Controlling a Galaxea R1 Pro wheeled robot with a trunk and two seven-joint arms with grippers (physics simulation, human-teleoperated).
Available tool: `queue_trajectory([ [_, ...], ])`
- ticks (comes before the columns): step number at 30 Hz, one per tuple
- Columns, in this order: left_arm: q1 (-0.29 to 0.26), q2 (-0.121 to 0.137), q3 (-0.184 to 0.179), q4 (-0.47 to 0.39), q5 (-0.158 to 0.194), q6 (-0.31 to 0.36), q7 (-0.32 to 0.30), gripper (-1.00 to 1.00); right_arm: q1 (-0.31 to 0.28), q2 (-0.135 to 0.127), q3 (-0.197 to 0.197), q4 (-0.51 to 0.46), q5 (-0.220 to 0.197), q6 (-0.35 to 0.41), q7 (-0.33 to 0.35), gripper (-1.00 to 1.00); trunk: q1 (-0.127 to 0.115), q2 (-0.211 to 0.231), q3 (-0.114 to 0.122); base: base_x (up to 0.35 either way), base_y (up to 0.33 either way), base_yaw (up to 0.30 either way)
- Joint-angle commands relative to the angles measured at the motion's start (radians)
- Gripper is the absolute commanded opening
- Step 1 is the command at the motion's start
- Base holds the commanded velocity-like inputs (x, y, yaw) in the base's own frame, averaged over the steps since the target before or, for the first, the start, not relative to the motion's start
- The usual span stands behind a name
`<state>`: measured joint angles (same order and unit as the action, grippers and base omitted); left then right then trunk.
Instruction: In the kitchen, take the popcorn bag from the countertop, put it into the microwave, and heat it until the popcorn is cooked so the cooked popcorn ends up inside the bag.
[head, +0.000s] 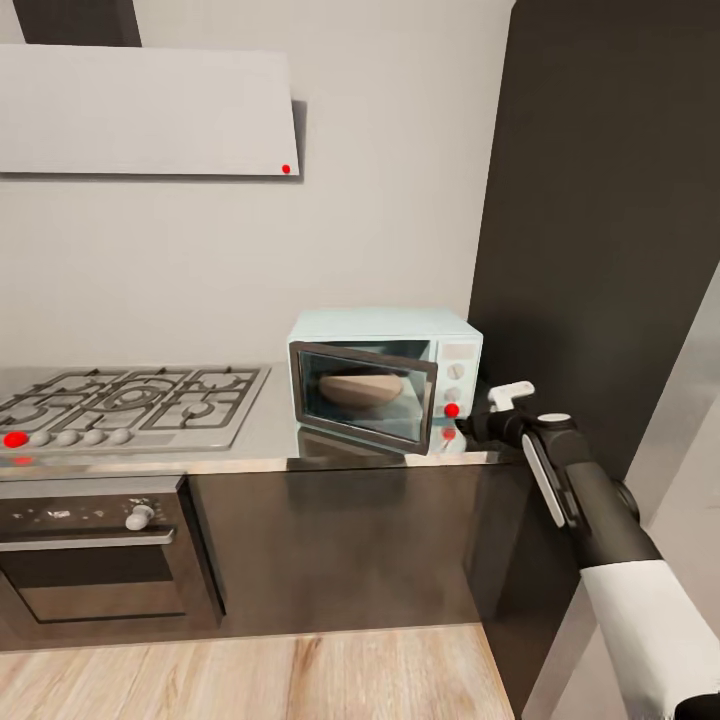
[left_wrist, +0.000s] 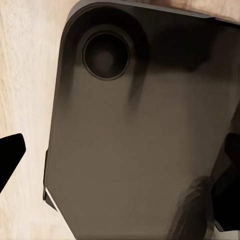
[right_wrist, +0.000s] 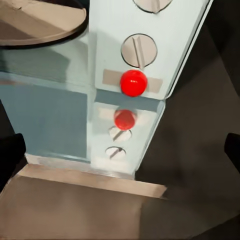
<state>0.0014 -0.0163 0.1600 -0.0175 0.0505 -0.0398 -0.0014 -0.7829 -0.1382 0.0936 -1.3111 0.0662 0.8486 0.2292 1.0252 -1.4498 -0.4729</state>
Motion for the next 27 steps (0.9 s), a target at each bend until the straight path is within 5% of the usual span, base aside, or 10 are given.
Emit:
queue_trajectory([
  [1, 0.0, 0.0, 0.003, -0.001, 0.004, -0.002, 0.0, 1.0, -0.007, 0.0, 0.001, -0.001, 0.007, 0.002, 0.009, 1.0, 0.0, -0.001, -0.001, 0.109, 0.0, 0.0],
  [15, 0.0, 0.001, 0.003, -0.001, 0.004, -0.002, 0.0, 1.0, -0.024, 0.002, 0.003, 0.014, -0.004, -0.004, 0.051, 1.0, 0.0, -0.001, -0.001, 0.168, 0.0, 0.0],
  [24, 0.0, 0.001, 0.003, -0.001, 0.005, -0.002, 0.0, 1.0, -0.026, 0.037, 0.003, 0.018, -0.009, -0.183, 0.082, 1.0, 0.0, -0.001, -0.001, 0.0, 0.0, 0.0],
  [27, 0.0, 0.001, 0.003, -0.001, 0.005, -0.002, 0.0, 1.0, -0.026, 0.037, 0.003, 0.03, -0.046, -0.207, 0.092, 1.0, 0.0, -0.001, -0.001, 0.0, 0.0, 0.0],
])
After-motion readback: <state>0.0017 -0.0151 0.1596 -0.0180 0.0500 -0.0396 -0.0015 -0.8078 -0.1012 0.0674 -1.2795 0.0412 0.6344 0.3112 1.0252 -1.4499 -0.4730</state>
